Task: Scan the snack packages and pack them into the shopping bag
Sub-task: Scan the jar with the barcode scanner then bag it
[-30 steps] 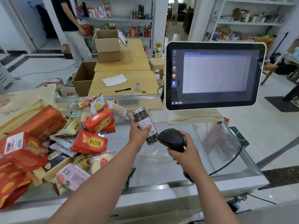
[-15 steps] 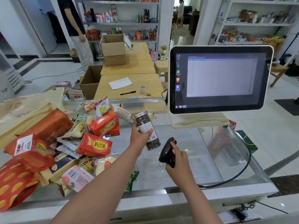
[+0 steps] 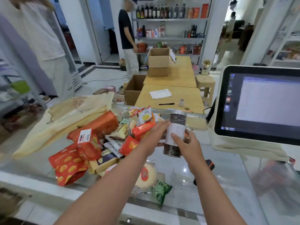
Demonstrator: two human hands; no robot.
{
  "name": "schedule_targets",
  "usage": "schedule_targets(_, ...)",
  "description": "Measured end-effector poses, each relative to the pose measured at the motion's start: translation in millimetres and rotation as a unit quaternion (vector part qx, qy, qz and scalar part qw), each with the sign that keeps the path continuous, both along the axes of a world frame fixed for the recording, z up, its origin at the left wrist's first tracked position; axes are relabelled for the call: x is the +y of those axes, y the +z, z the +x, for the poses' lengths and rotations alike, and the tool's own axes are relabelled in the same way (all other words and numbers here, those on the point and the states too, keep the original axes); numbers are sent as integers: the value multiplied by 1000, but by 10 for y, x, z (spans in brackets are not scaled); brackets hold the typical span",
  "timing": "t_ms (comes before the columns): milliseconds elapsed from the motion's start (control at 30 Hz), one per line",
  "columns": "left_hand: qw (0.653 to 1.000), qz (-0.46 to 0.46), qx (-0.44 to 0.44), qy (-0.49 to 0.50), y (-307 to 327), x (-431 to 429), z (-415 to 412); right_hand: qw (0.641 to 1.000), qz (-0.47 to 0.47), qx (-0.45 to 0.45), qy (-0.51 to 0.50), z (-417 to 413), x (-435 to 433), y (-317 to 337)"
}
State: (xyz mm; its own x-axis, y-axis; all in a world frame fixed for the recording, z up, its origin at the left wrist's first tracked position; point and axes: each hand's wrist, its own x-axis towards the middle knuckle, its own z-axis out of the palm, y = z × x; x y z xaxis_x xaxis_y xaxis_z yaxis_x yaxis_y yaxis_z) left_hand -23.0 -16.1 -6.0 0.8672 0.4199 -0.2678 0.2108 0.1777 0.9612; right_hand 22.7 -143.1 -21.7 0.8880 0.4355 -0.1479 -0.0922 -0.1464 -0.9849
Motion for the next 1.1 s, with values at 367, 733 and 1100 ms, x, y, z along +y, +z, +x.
schedule_targets(367,919,278,-64,273,543,1736,-1293,979,127,113,114,-807,1377,455)
schedule_targets(733,775,604,179,-49,-243,3692,-2607,970,169,138,104,-1998,2985,882)
schedule_targets(1100,884,449,-14,130,484,4304,-2661,947,-75,191,248,-2602,3628,595)
